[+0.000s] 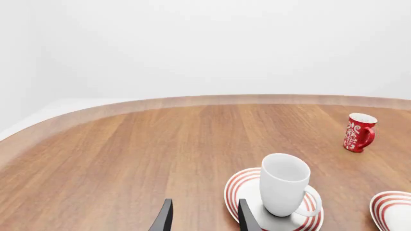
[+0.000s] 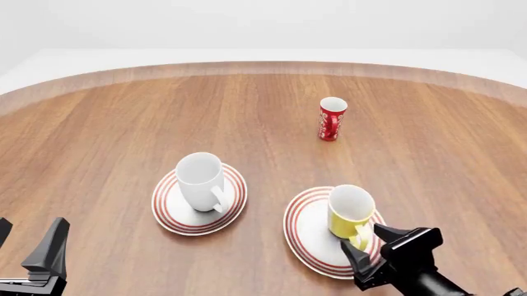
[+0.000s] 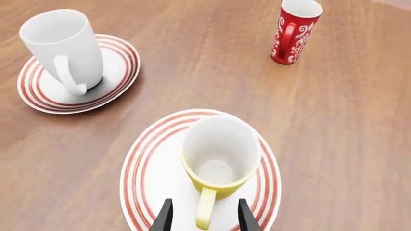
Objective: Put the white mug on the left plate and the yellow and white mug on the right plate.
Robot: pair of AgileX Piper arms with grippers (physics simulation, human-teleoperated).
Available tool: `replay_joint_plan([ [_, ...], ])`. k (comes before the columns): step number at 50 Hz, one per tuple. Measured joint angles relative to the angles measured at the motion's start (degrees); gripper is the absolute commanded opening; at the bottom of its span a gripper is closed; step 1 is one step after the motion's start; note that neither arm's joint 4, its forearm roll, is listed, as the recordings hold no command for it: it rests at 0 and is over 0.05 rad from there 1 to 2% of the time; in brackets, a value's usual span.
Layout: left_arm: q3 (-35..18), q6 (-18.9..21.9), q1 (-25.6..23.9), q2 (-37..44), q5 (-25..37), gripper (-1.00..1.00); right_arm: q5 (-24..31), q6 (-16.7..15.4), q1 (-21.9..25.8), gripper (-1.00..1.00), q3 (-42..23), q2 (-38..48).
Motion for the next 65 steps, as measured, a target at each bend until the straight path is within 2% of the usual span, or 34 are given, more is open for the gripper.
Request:
replay_joint_plan([
  [17,0.00,0.00,0.00,0.00,0.00,1.00,18.78,-0.86,-0.39,1.00,-0.01,-19.96],
  [37,0.00,0.00,0.00,0.00,0.00,1.00,34.44,-2.11,-1.75,1.00,0.00,-36.97],
  [65,0.00,0.00,0.00,0.00,0.00,1.00,59.68,-3.17,-7.10,1.00,-0.01,-66.09],
])
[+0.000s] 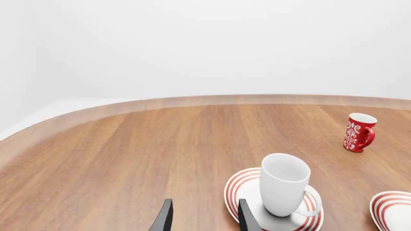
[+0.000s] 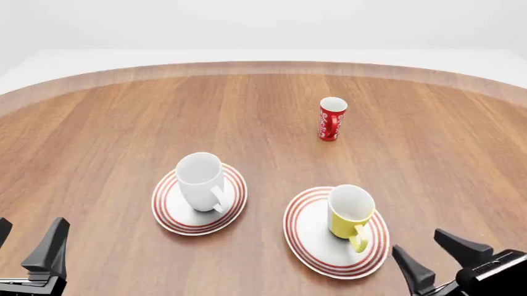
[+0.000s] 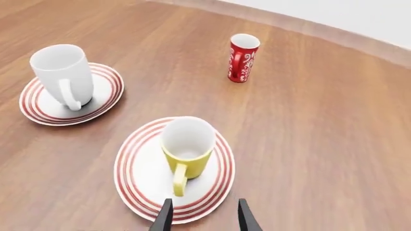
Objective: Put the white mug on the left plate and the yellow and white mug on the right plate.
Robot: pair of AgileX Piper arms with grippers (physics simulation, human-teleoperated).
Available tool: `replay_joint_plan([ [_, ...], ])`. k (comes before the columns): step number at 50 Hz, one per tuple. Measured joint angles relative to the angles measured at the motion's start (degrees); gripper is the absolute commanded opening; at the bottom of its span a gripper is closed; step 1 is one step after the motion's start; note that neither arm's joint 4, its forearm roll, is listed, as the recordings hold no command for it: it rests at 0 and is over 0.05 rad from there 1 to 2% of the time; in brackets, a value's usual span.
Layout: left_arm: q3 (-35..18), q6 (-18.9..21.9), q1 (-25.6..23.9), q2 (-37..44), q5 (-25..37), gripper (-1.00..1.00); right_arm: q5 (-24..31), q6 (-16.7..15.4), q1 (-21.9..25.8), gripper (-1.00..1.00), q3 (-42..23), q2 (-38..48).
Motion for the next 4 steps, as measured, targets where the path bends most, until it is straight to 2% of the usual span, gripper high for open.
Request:
replay_joint_plan([
  [4,0.00,0.00,0.00,0.00,0.00,1.00,3.40,0.14,-0.98,1.00,0.00,-4.08],
])
